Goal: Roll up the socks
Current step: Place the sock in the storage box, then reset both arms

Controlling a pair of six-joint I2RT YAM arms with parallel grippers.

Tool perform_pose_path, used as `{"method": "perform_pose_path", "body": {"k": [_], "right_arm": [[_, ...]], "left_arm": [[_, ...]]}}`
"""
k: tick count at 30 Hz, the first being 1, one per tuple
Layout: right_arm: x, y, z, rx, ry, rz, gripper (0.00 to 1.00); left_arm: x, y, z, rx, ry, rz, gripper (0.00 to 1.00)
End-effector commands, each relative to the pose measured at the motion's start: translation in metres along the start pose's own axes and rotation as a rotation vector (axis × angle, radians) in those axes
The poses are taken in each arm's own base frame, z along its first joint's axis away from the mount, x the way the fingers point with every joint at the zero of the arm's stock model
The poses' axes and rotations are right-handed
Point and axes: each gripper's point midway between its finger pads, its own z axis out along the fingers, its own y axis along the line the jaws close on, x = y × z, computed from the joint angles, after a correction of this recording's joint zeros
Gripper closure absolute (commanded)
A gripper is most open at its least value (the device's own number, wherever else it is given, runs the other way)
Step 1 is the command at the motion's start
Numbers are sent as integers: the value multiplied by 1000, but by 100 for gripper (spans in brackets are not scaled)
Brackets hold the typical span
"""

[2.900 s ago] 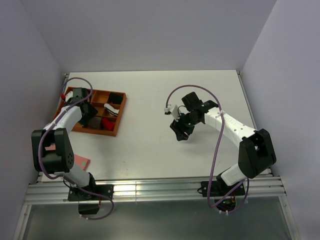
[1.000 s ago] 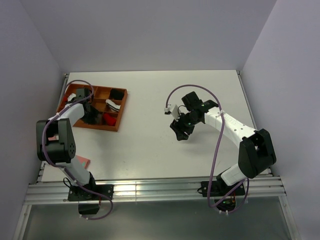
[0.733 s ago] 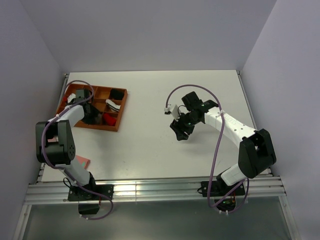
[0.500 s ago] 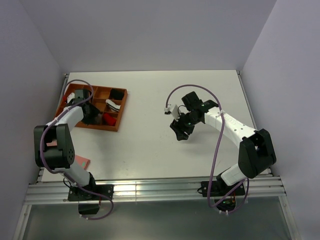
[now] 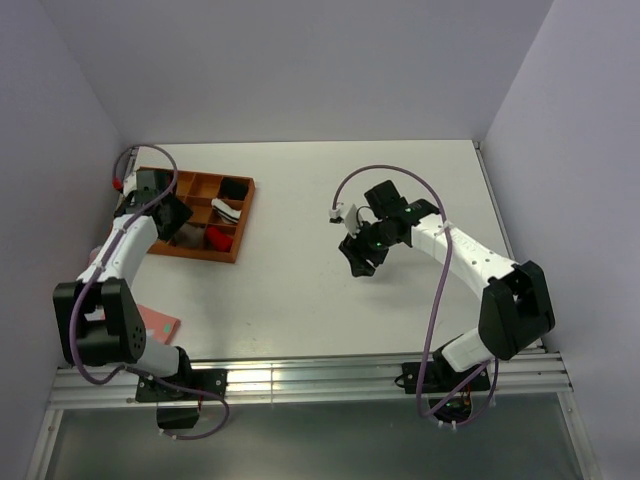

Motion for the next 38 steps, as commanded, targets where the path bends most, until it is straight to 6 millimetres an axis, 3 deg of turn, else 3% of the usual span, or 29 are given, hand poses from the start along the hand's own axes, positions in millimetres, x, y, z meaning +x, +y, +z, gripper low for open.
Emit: {"method": "perform_pose_path", "body": {"k": [1, 3, 6, 9, 10, 12, 13, 15, 16, 18, 19, 20, 23, 28, 38], "right_arm": [[-40, -7, -30, 83, -143, -15, 36], [-48, -10, -37, 107, -181, -11, 36], [-59, -15, -52, 147, -245, 19, 34], [-65, -19, -68, 171, -293, 64, 33], [-67, -20, -75, 182, -316, 82, 33], [-68, -28, -86, 212, -357, 113, 30], [-70, -29, -94, 228, -382, 131, 29], [-70, -38, -106, 267, -418, 161, 27], [-71, -40, -110, 274, -430, 179, 25], [-70, -44, -120, 290, -459, 204, 24], [-70, -45, -122, 289, -471, 219, 17], [-69, -46, -125, 300, -476, 226, 16], [-67, -52, -135, 337, -504, 261, 15], [-66, -54, -146, 364, -547, 268, 14], [-68, -52, -149, 369, -581, 255, 10]], "left_arm": [[-34, -32, -45, 138, -92, 28, 43], [-38, -49, -66, 216, -122, 52, 42], [-28, -84, -98, 341, -148, 110, 42], [-7, -119, -132, 489, -149, 165, 42], [5, -138, -148, 571, -154, 193, 42], [21, -155, -165, 650, -155, 225, 42], [39, -174, -183, 730, -150, 258, 42], [61, -190, -190, 780, -121, 295, 42], [81, -205, -205, 845, -106, 325, 41], [105, -220, -209, 874, -85, 369, 41], [127, -228, -221, 916, -57, 406, 42], [135, -235, -228, 950, -54, 410, 42], [158, -244, -244, 1026, -31, 432, 41], [177, -246, -244, 1051, -2, 464, 42], [187, -247, -246, 1050, 19, 491, 41]]}}
